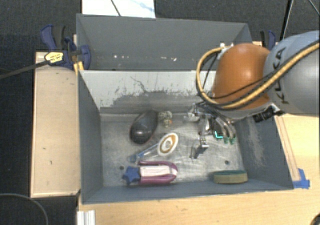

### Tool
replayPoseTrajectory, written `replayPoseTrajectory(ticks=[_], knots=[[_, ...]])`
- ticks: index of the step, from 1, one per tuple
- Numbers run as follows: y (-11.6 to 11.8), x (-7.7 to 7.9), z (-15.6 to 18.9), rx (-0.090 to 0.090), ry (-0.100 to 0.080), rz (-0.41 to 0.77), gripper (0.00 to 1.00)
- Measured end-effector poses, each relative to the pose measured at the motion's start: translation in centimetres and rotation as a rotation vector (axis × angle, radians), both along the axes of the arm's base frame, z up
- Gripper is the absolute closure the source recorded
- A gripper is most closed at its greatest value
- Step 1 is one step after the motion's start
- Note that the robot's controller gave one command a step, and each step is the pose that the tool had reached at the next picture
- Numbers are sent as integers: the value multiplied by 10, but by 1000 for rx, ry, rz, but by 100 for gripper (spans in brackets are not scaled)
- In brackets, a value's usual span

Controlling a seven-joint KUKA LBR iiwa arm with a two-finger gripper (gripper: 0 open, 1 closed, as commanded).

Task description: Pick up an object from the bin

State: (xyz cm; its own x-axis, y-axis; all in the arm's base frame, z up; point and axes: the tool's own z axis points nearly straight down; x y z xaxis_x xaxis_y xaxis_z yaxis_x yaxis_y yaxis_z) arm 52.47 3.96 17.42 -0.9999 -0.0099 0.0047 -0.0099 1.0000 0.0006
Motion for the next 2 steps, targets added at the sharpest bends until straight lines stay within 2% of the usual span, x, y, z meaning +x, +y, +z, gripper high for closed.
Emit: replayPoseTrajectory(ticks=[1, 2], knots=[[48, 33, -101, 0, -12, 424, 0], [31, 39, -72, 0, -12, 466, 0]])
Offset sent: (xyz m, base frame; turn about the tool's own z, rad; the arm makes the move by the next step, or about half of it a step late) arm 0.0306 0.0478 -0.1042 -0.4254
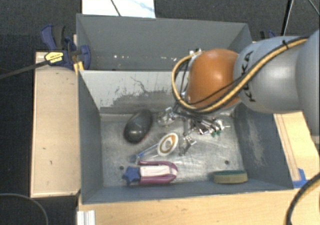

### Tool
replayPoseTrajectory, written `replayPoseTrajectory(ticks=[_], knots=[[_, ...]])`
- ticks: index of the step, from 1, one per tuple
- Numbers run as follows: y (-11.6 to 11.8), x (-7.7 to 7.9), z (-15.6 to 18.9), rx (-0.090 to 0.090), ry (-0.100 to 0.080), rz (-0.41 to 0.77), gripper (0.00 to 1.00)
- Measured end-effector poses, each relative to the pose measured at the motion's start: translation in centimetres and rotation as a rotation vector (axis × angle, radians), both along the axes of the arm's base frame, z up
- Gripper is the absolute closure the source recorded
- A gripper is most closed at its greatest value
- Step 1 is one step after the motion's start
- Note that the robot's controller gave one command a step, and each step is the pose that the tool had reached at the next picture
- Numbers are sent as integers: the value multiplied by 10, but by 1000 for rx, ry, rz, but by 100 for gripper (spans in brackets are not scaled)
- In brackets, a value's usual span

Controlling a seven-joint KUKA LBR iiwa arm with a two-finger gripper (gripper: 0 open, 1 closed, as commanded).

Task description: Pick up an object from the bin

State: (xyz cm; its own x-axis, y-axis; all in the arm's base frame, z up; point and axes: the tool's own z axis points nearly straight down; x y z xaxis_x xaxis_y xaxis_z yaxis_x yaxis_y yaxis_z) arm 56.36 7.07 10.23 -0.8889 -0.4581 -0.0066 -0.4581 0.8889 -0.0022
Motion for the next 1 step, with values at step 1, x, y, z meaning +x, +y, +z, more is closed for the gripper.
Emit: replayPoseTrajectory(ticks=[1], knots=[[-1, 15, 15, 0, 0, 179, 0]])
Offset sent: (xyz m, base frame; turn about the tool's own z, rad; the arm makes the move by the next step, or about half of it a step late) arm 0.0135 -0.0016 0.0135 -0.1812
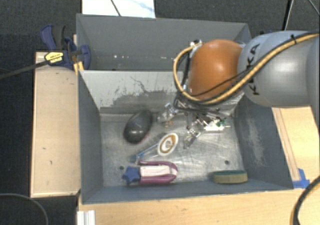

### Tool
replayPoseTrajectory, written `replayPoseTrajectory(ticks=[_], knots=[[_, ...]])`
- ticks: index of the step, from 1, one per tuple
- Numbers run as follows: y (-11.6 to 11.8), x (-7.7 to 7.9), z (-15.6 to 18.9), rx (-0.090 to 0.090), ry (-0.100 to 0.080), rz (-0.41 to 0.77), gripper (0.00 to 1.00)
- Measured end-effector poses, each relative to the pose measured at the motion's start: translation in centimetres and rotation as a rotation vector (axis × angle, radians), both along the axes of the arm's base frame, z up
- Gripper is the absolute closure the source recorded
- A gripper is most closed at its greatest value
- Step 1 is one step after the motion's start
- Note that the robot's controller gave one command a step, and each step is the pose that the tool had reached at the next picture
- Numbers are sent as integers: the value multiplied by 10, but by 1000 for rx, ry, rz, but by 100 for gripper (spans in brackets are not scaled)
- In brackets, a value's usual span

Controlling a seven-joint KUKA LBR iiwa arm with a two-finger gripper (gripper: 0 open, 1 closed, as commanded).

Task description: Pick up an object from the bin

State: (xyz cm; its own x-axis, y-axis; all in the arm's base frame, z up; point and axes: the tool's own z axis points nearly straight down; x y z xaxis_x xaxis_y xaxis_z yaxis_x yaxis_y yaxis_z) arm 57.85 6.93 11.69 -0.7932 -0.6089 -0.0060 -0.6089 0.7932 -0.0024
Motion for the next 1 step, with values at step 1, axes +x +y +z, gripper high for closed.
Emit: replayPoseTrajectory(ticks=[1], knots=[[7, 16, -43, -1, -1, 232, 0]])
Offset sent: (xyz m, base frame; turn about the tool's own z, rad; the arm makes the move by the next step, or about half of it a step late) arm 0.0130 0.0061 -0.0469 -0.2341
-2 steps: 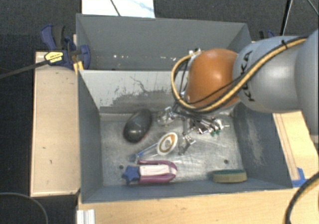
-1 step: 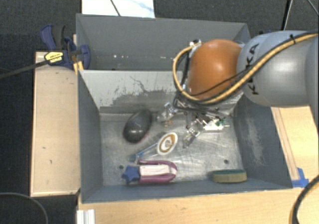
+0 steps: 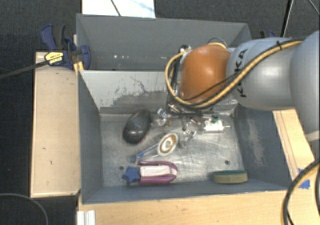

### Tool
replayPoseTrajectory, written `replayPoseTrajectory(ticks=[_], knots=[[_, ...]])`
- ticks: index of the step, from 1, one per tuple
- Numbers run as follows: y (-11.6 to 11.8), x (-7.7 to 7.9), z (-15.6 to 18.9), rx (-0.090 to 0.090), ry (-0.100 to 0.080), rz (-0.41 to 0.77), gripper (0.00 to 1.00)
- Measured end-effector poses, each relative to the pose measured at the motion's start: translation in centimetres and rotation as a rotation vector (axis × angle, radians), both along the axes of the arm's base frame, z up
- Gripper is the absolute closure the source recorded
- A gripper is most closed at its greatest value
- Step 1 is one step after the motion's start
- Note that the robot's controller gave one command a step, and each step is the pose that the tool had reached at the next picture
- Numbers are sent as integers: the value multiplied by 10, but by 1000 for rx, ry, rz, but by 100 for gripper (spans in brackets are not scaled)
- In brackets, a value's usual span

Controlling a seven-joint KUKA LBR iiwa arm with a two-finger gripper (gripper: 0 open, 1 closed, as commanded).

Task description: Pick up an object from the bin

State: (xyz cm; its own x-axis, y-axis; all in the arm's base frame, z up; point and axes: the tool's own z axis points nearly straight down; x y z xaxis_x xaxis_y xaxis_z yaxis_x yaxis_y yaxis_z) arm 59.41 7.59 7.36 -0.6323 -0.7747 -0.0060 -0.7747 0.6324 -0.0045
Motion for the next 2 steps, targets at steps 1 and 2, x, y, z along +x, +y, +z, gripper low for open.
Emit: replayPoseTrajectory(ticks=[1, 2], knots=[[9, -2, 0, -1, -5, 228, 0], [10, 0, 3, 1, -10, 223, 100]])
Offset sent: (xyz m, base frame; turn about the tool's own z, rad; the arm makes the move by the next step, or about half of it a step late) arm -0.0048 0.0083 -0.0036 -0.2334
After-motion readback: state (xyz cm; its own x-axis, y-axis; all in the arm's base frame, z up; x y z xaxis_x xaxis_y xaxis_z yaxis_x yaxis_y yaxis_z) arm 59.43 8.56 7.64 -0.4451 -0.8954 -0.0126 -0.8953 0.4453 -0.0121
